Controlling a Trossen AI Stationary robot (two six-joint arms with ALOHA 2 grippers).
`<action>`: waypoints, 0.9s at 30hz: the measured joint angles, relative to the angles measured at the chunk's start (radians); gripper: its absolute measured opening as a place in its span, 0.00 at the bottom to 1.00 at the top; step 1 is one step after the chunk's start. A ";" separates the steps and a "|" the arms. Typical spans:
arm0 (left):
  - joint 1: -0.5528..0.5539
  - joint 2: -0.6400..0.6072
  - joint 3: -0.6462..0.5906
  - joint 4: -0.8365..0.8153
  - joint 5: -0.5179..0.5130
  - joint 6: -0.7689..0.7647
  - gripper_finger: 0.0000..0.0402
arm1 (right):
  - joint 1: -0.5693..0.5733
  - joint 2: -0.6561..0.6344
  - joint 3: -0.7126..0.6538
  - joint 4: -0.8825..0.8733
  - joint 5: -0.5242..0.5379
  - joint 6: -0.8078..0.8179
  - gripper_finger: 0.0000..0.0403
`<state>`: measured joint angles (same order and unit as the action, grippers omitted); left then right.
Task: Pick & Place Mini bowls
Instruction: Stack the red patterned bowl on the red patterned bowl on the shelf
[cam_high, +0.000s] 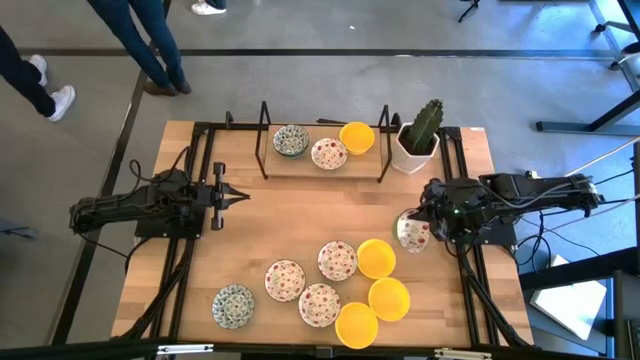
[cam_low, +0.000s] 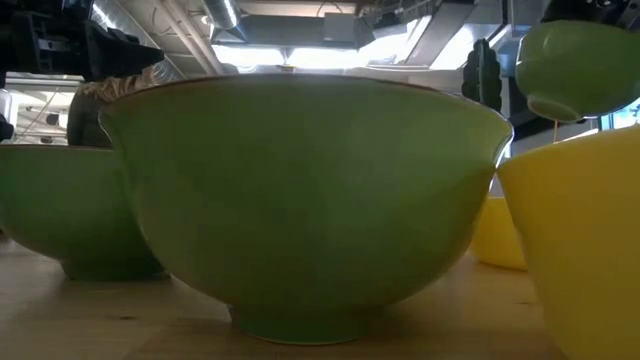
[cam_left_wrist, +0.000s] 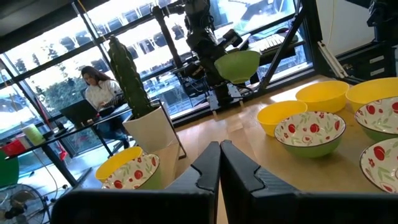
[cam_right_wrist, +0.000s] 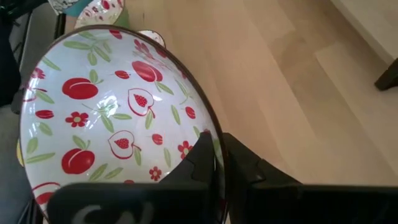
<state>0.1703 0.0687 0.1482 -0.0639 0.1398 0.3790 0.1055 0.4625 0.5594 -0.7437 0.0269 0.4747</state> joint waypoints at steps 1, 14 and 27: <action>0.000 0.000 0.000 0.000 0.000 0.000 0.01 | 0.000 0.000 -0.003 0.003 0.000 0.000 0.04; 0.000 0.000 0.000 0.000 0.000 0.001 0.02 | 0.000 0.035 -0.019 0.190 0.015 -0.018 0.04; 0.000 0.000 0.000 0.008 0.000 0.000 0.01 | -0.151 0.558 0.479 0.167 0.034 -0.324 0.04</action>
<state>0.1703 0.0690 0.1482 -0.0555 0.1398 0.3794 -0.0450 1.0206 1.0388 -0.5764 0.0612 0.1511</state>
